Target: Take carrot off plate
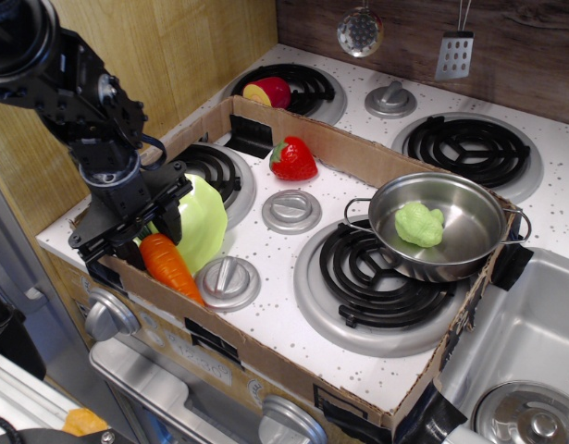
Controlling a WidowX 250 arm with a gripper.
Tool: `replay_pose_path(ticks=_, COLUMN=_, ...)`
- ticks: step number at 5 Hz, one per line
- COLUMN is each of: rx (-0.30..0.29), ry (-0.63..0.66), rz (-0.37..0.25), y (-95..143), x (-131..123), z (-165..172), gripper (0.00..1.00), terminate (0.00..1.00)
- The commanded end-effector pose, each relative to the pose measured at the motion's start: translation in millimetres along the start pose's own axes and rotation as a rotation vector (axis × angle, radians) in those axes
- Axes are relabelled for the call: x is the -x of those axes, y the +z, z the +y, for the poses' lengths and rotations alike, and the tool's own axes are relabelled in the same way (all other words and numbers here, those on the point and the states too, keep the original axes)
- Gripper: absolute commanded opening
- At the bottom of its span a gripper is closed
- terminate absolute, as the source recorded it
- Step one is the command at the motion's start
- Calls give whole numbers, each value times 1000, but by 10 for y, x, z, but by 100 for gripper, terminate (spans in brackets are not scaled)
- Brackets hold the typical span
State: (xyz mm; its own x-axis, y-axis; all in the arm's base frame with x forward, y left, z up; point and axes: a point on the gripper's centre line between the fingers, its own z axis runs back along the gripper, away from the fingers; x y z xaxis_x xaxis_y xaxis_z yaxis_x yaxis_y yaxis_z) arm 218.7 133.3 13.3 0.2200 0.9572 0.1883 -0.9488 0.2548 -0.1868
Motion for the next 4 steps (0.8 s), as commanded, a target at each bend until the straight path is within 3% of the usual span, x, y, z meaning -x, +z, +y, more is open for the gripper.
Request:
replay_pose_path(ticks=1, rx=58, ry=-84, rz=-22, y=200, x=-104, z=-146, gripper=0, terminate=0)
replay_pose_path(ticks=2, rx=48, ry=-142, rz=-2, y=353, x=-180, z=-341, gripper=0, terminate=0)
replay_pose_path(ticks=4, rx=-41, ry=-220, rz=53, y=639, x=-121, z=-875, gripper=0, terminate=0)
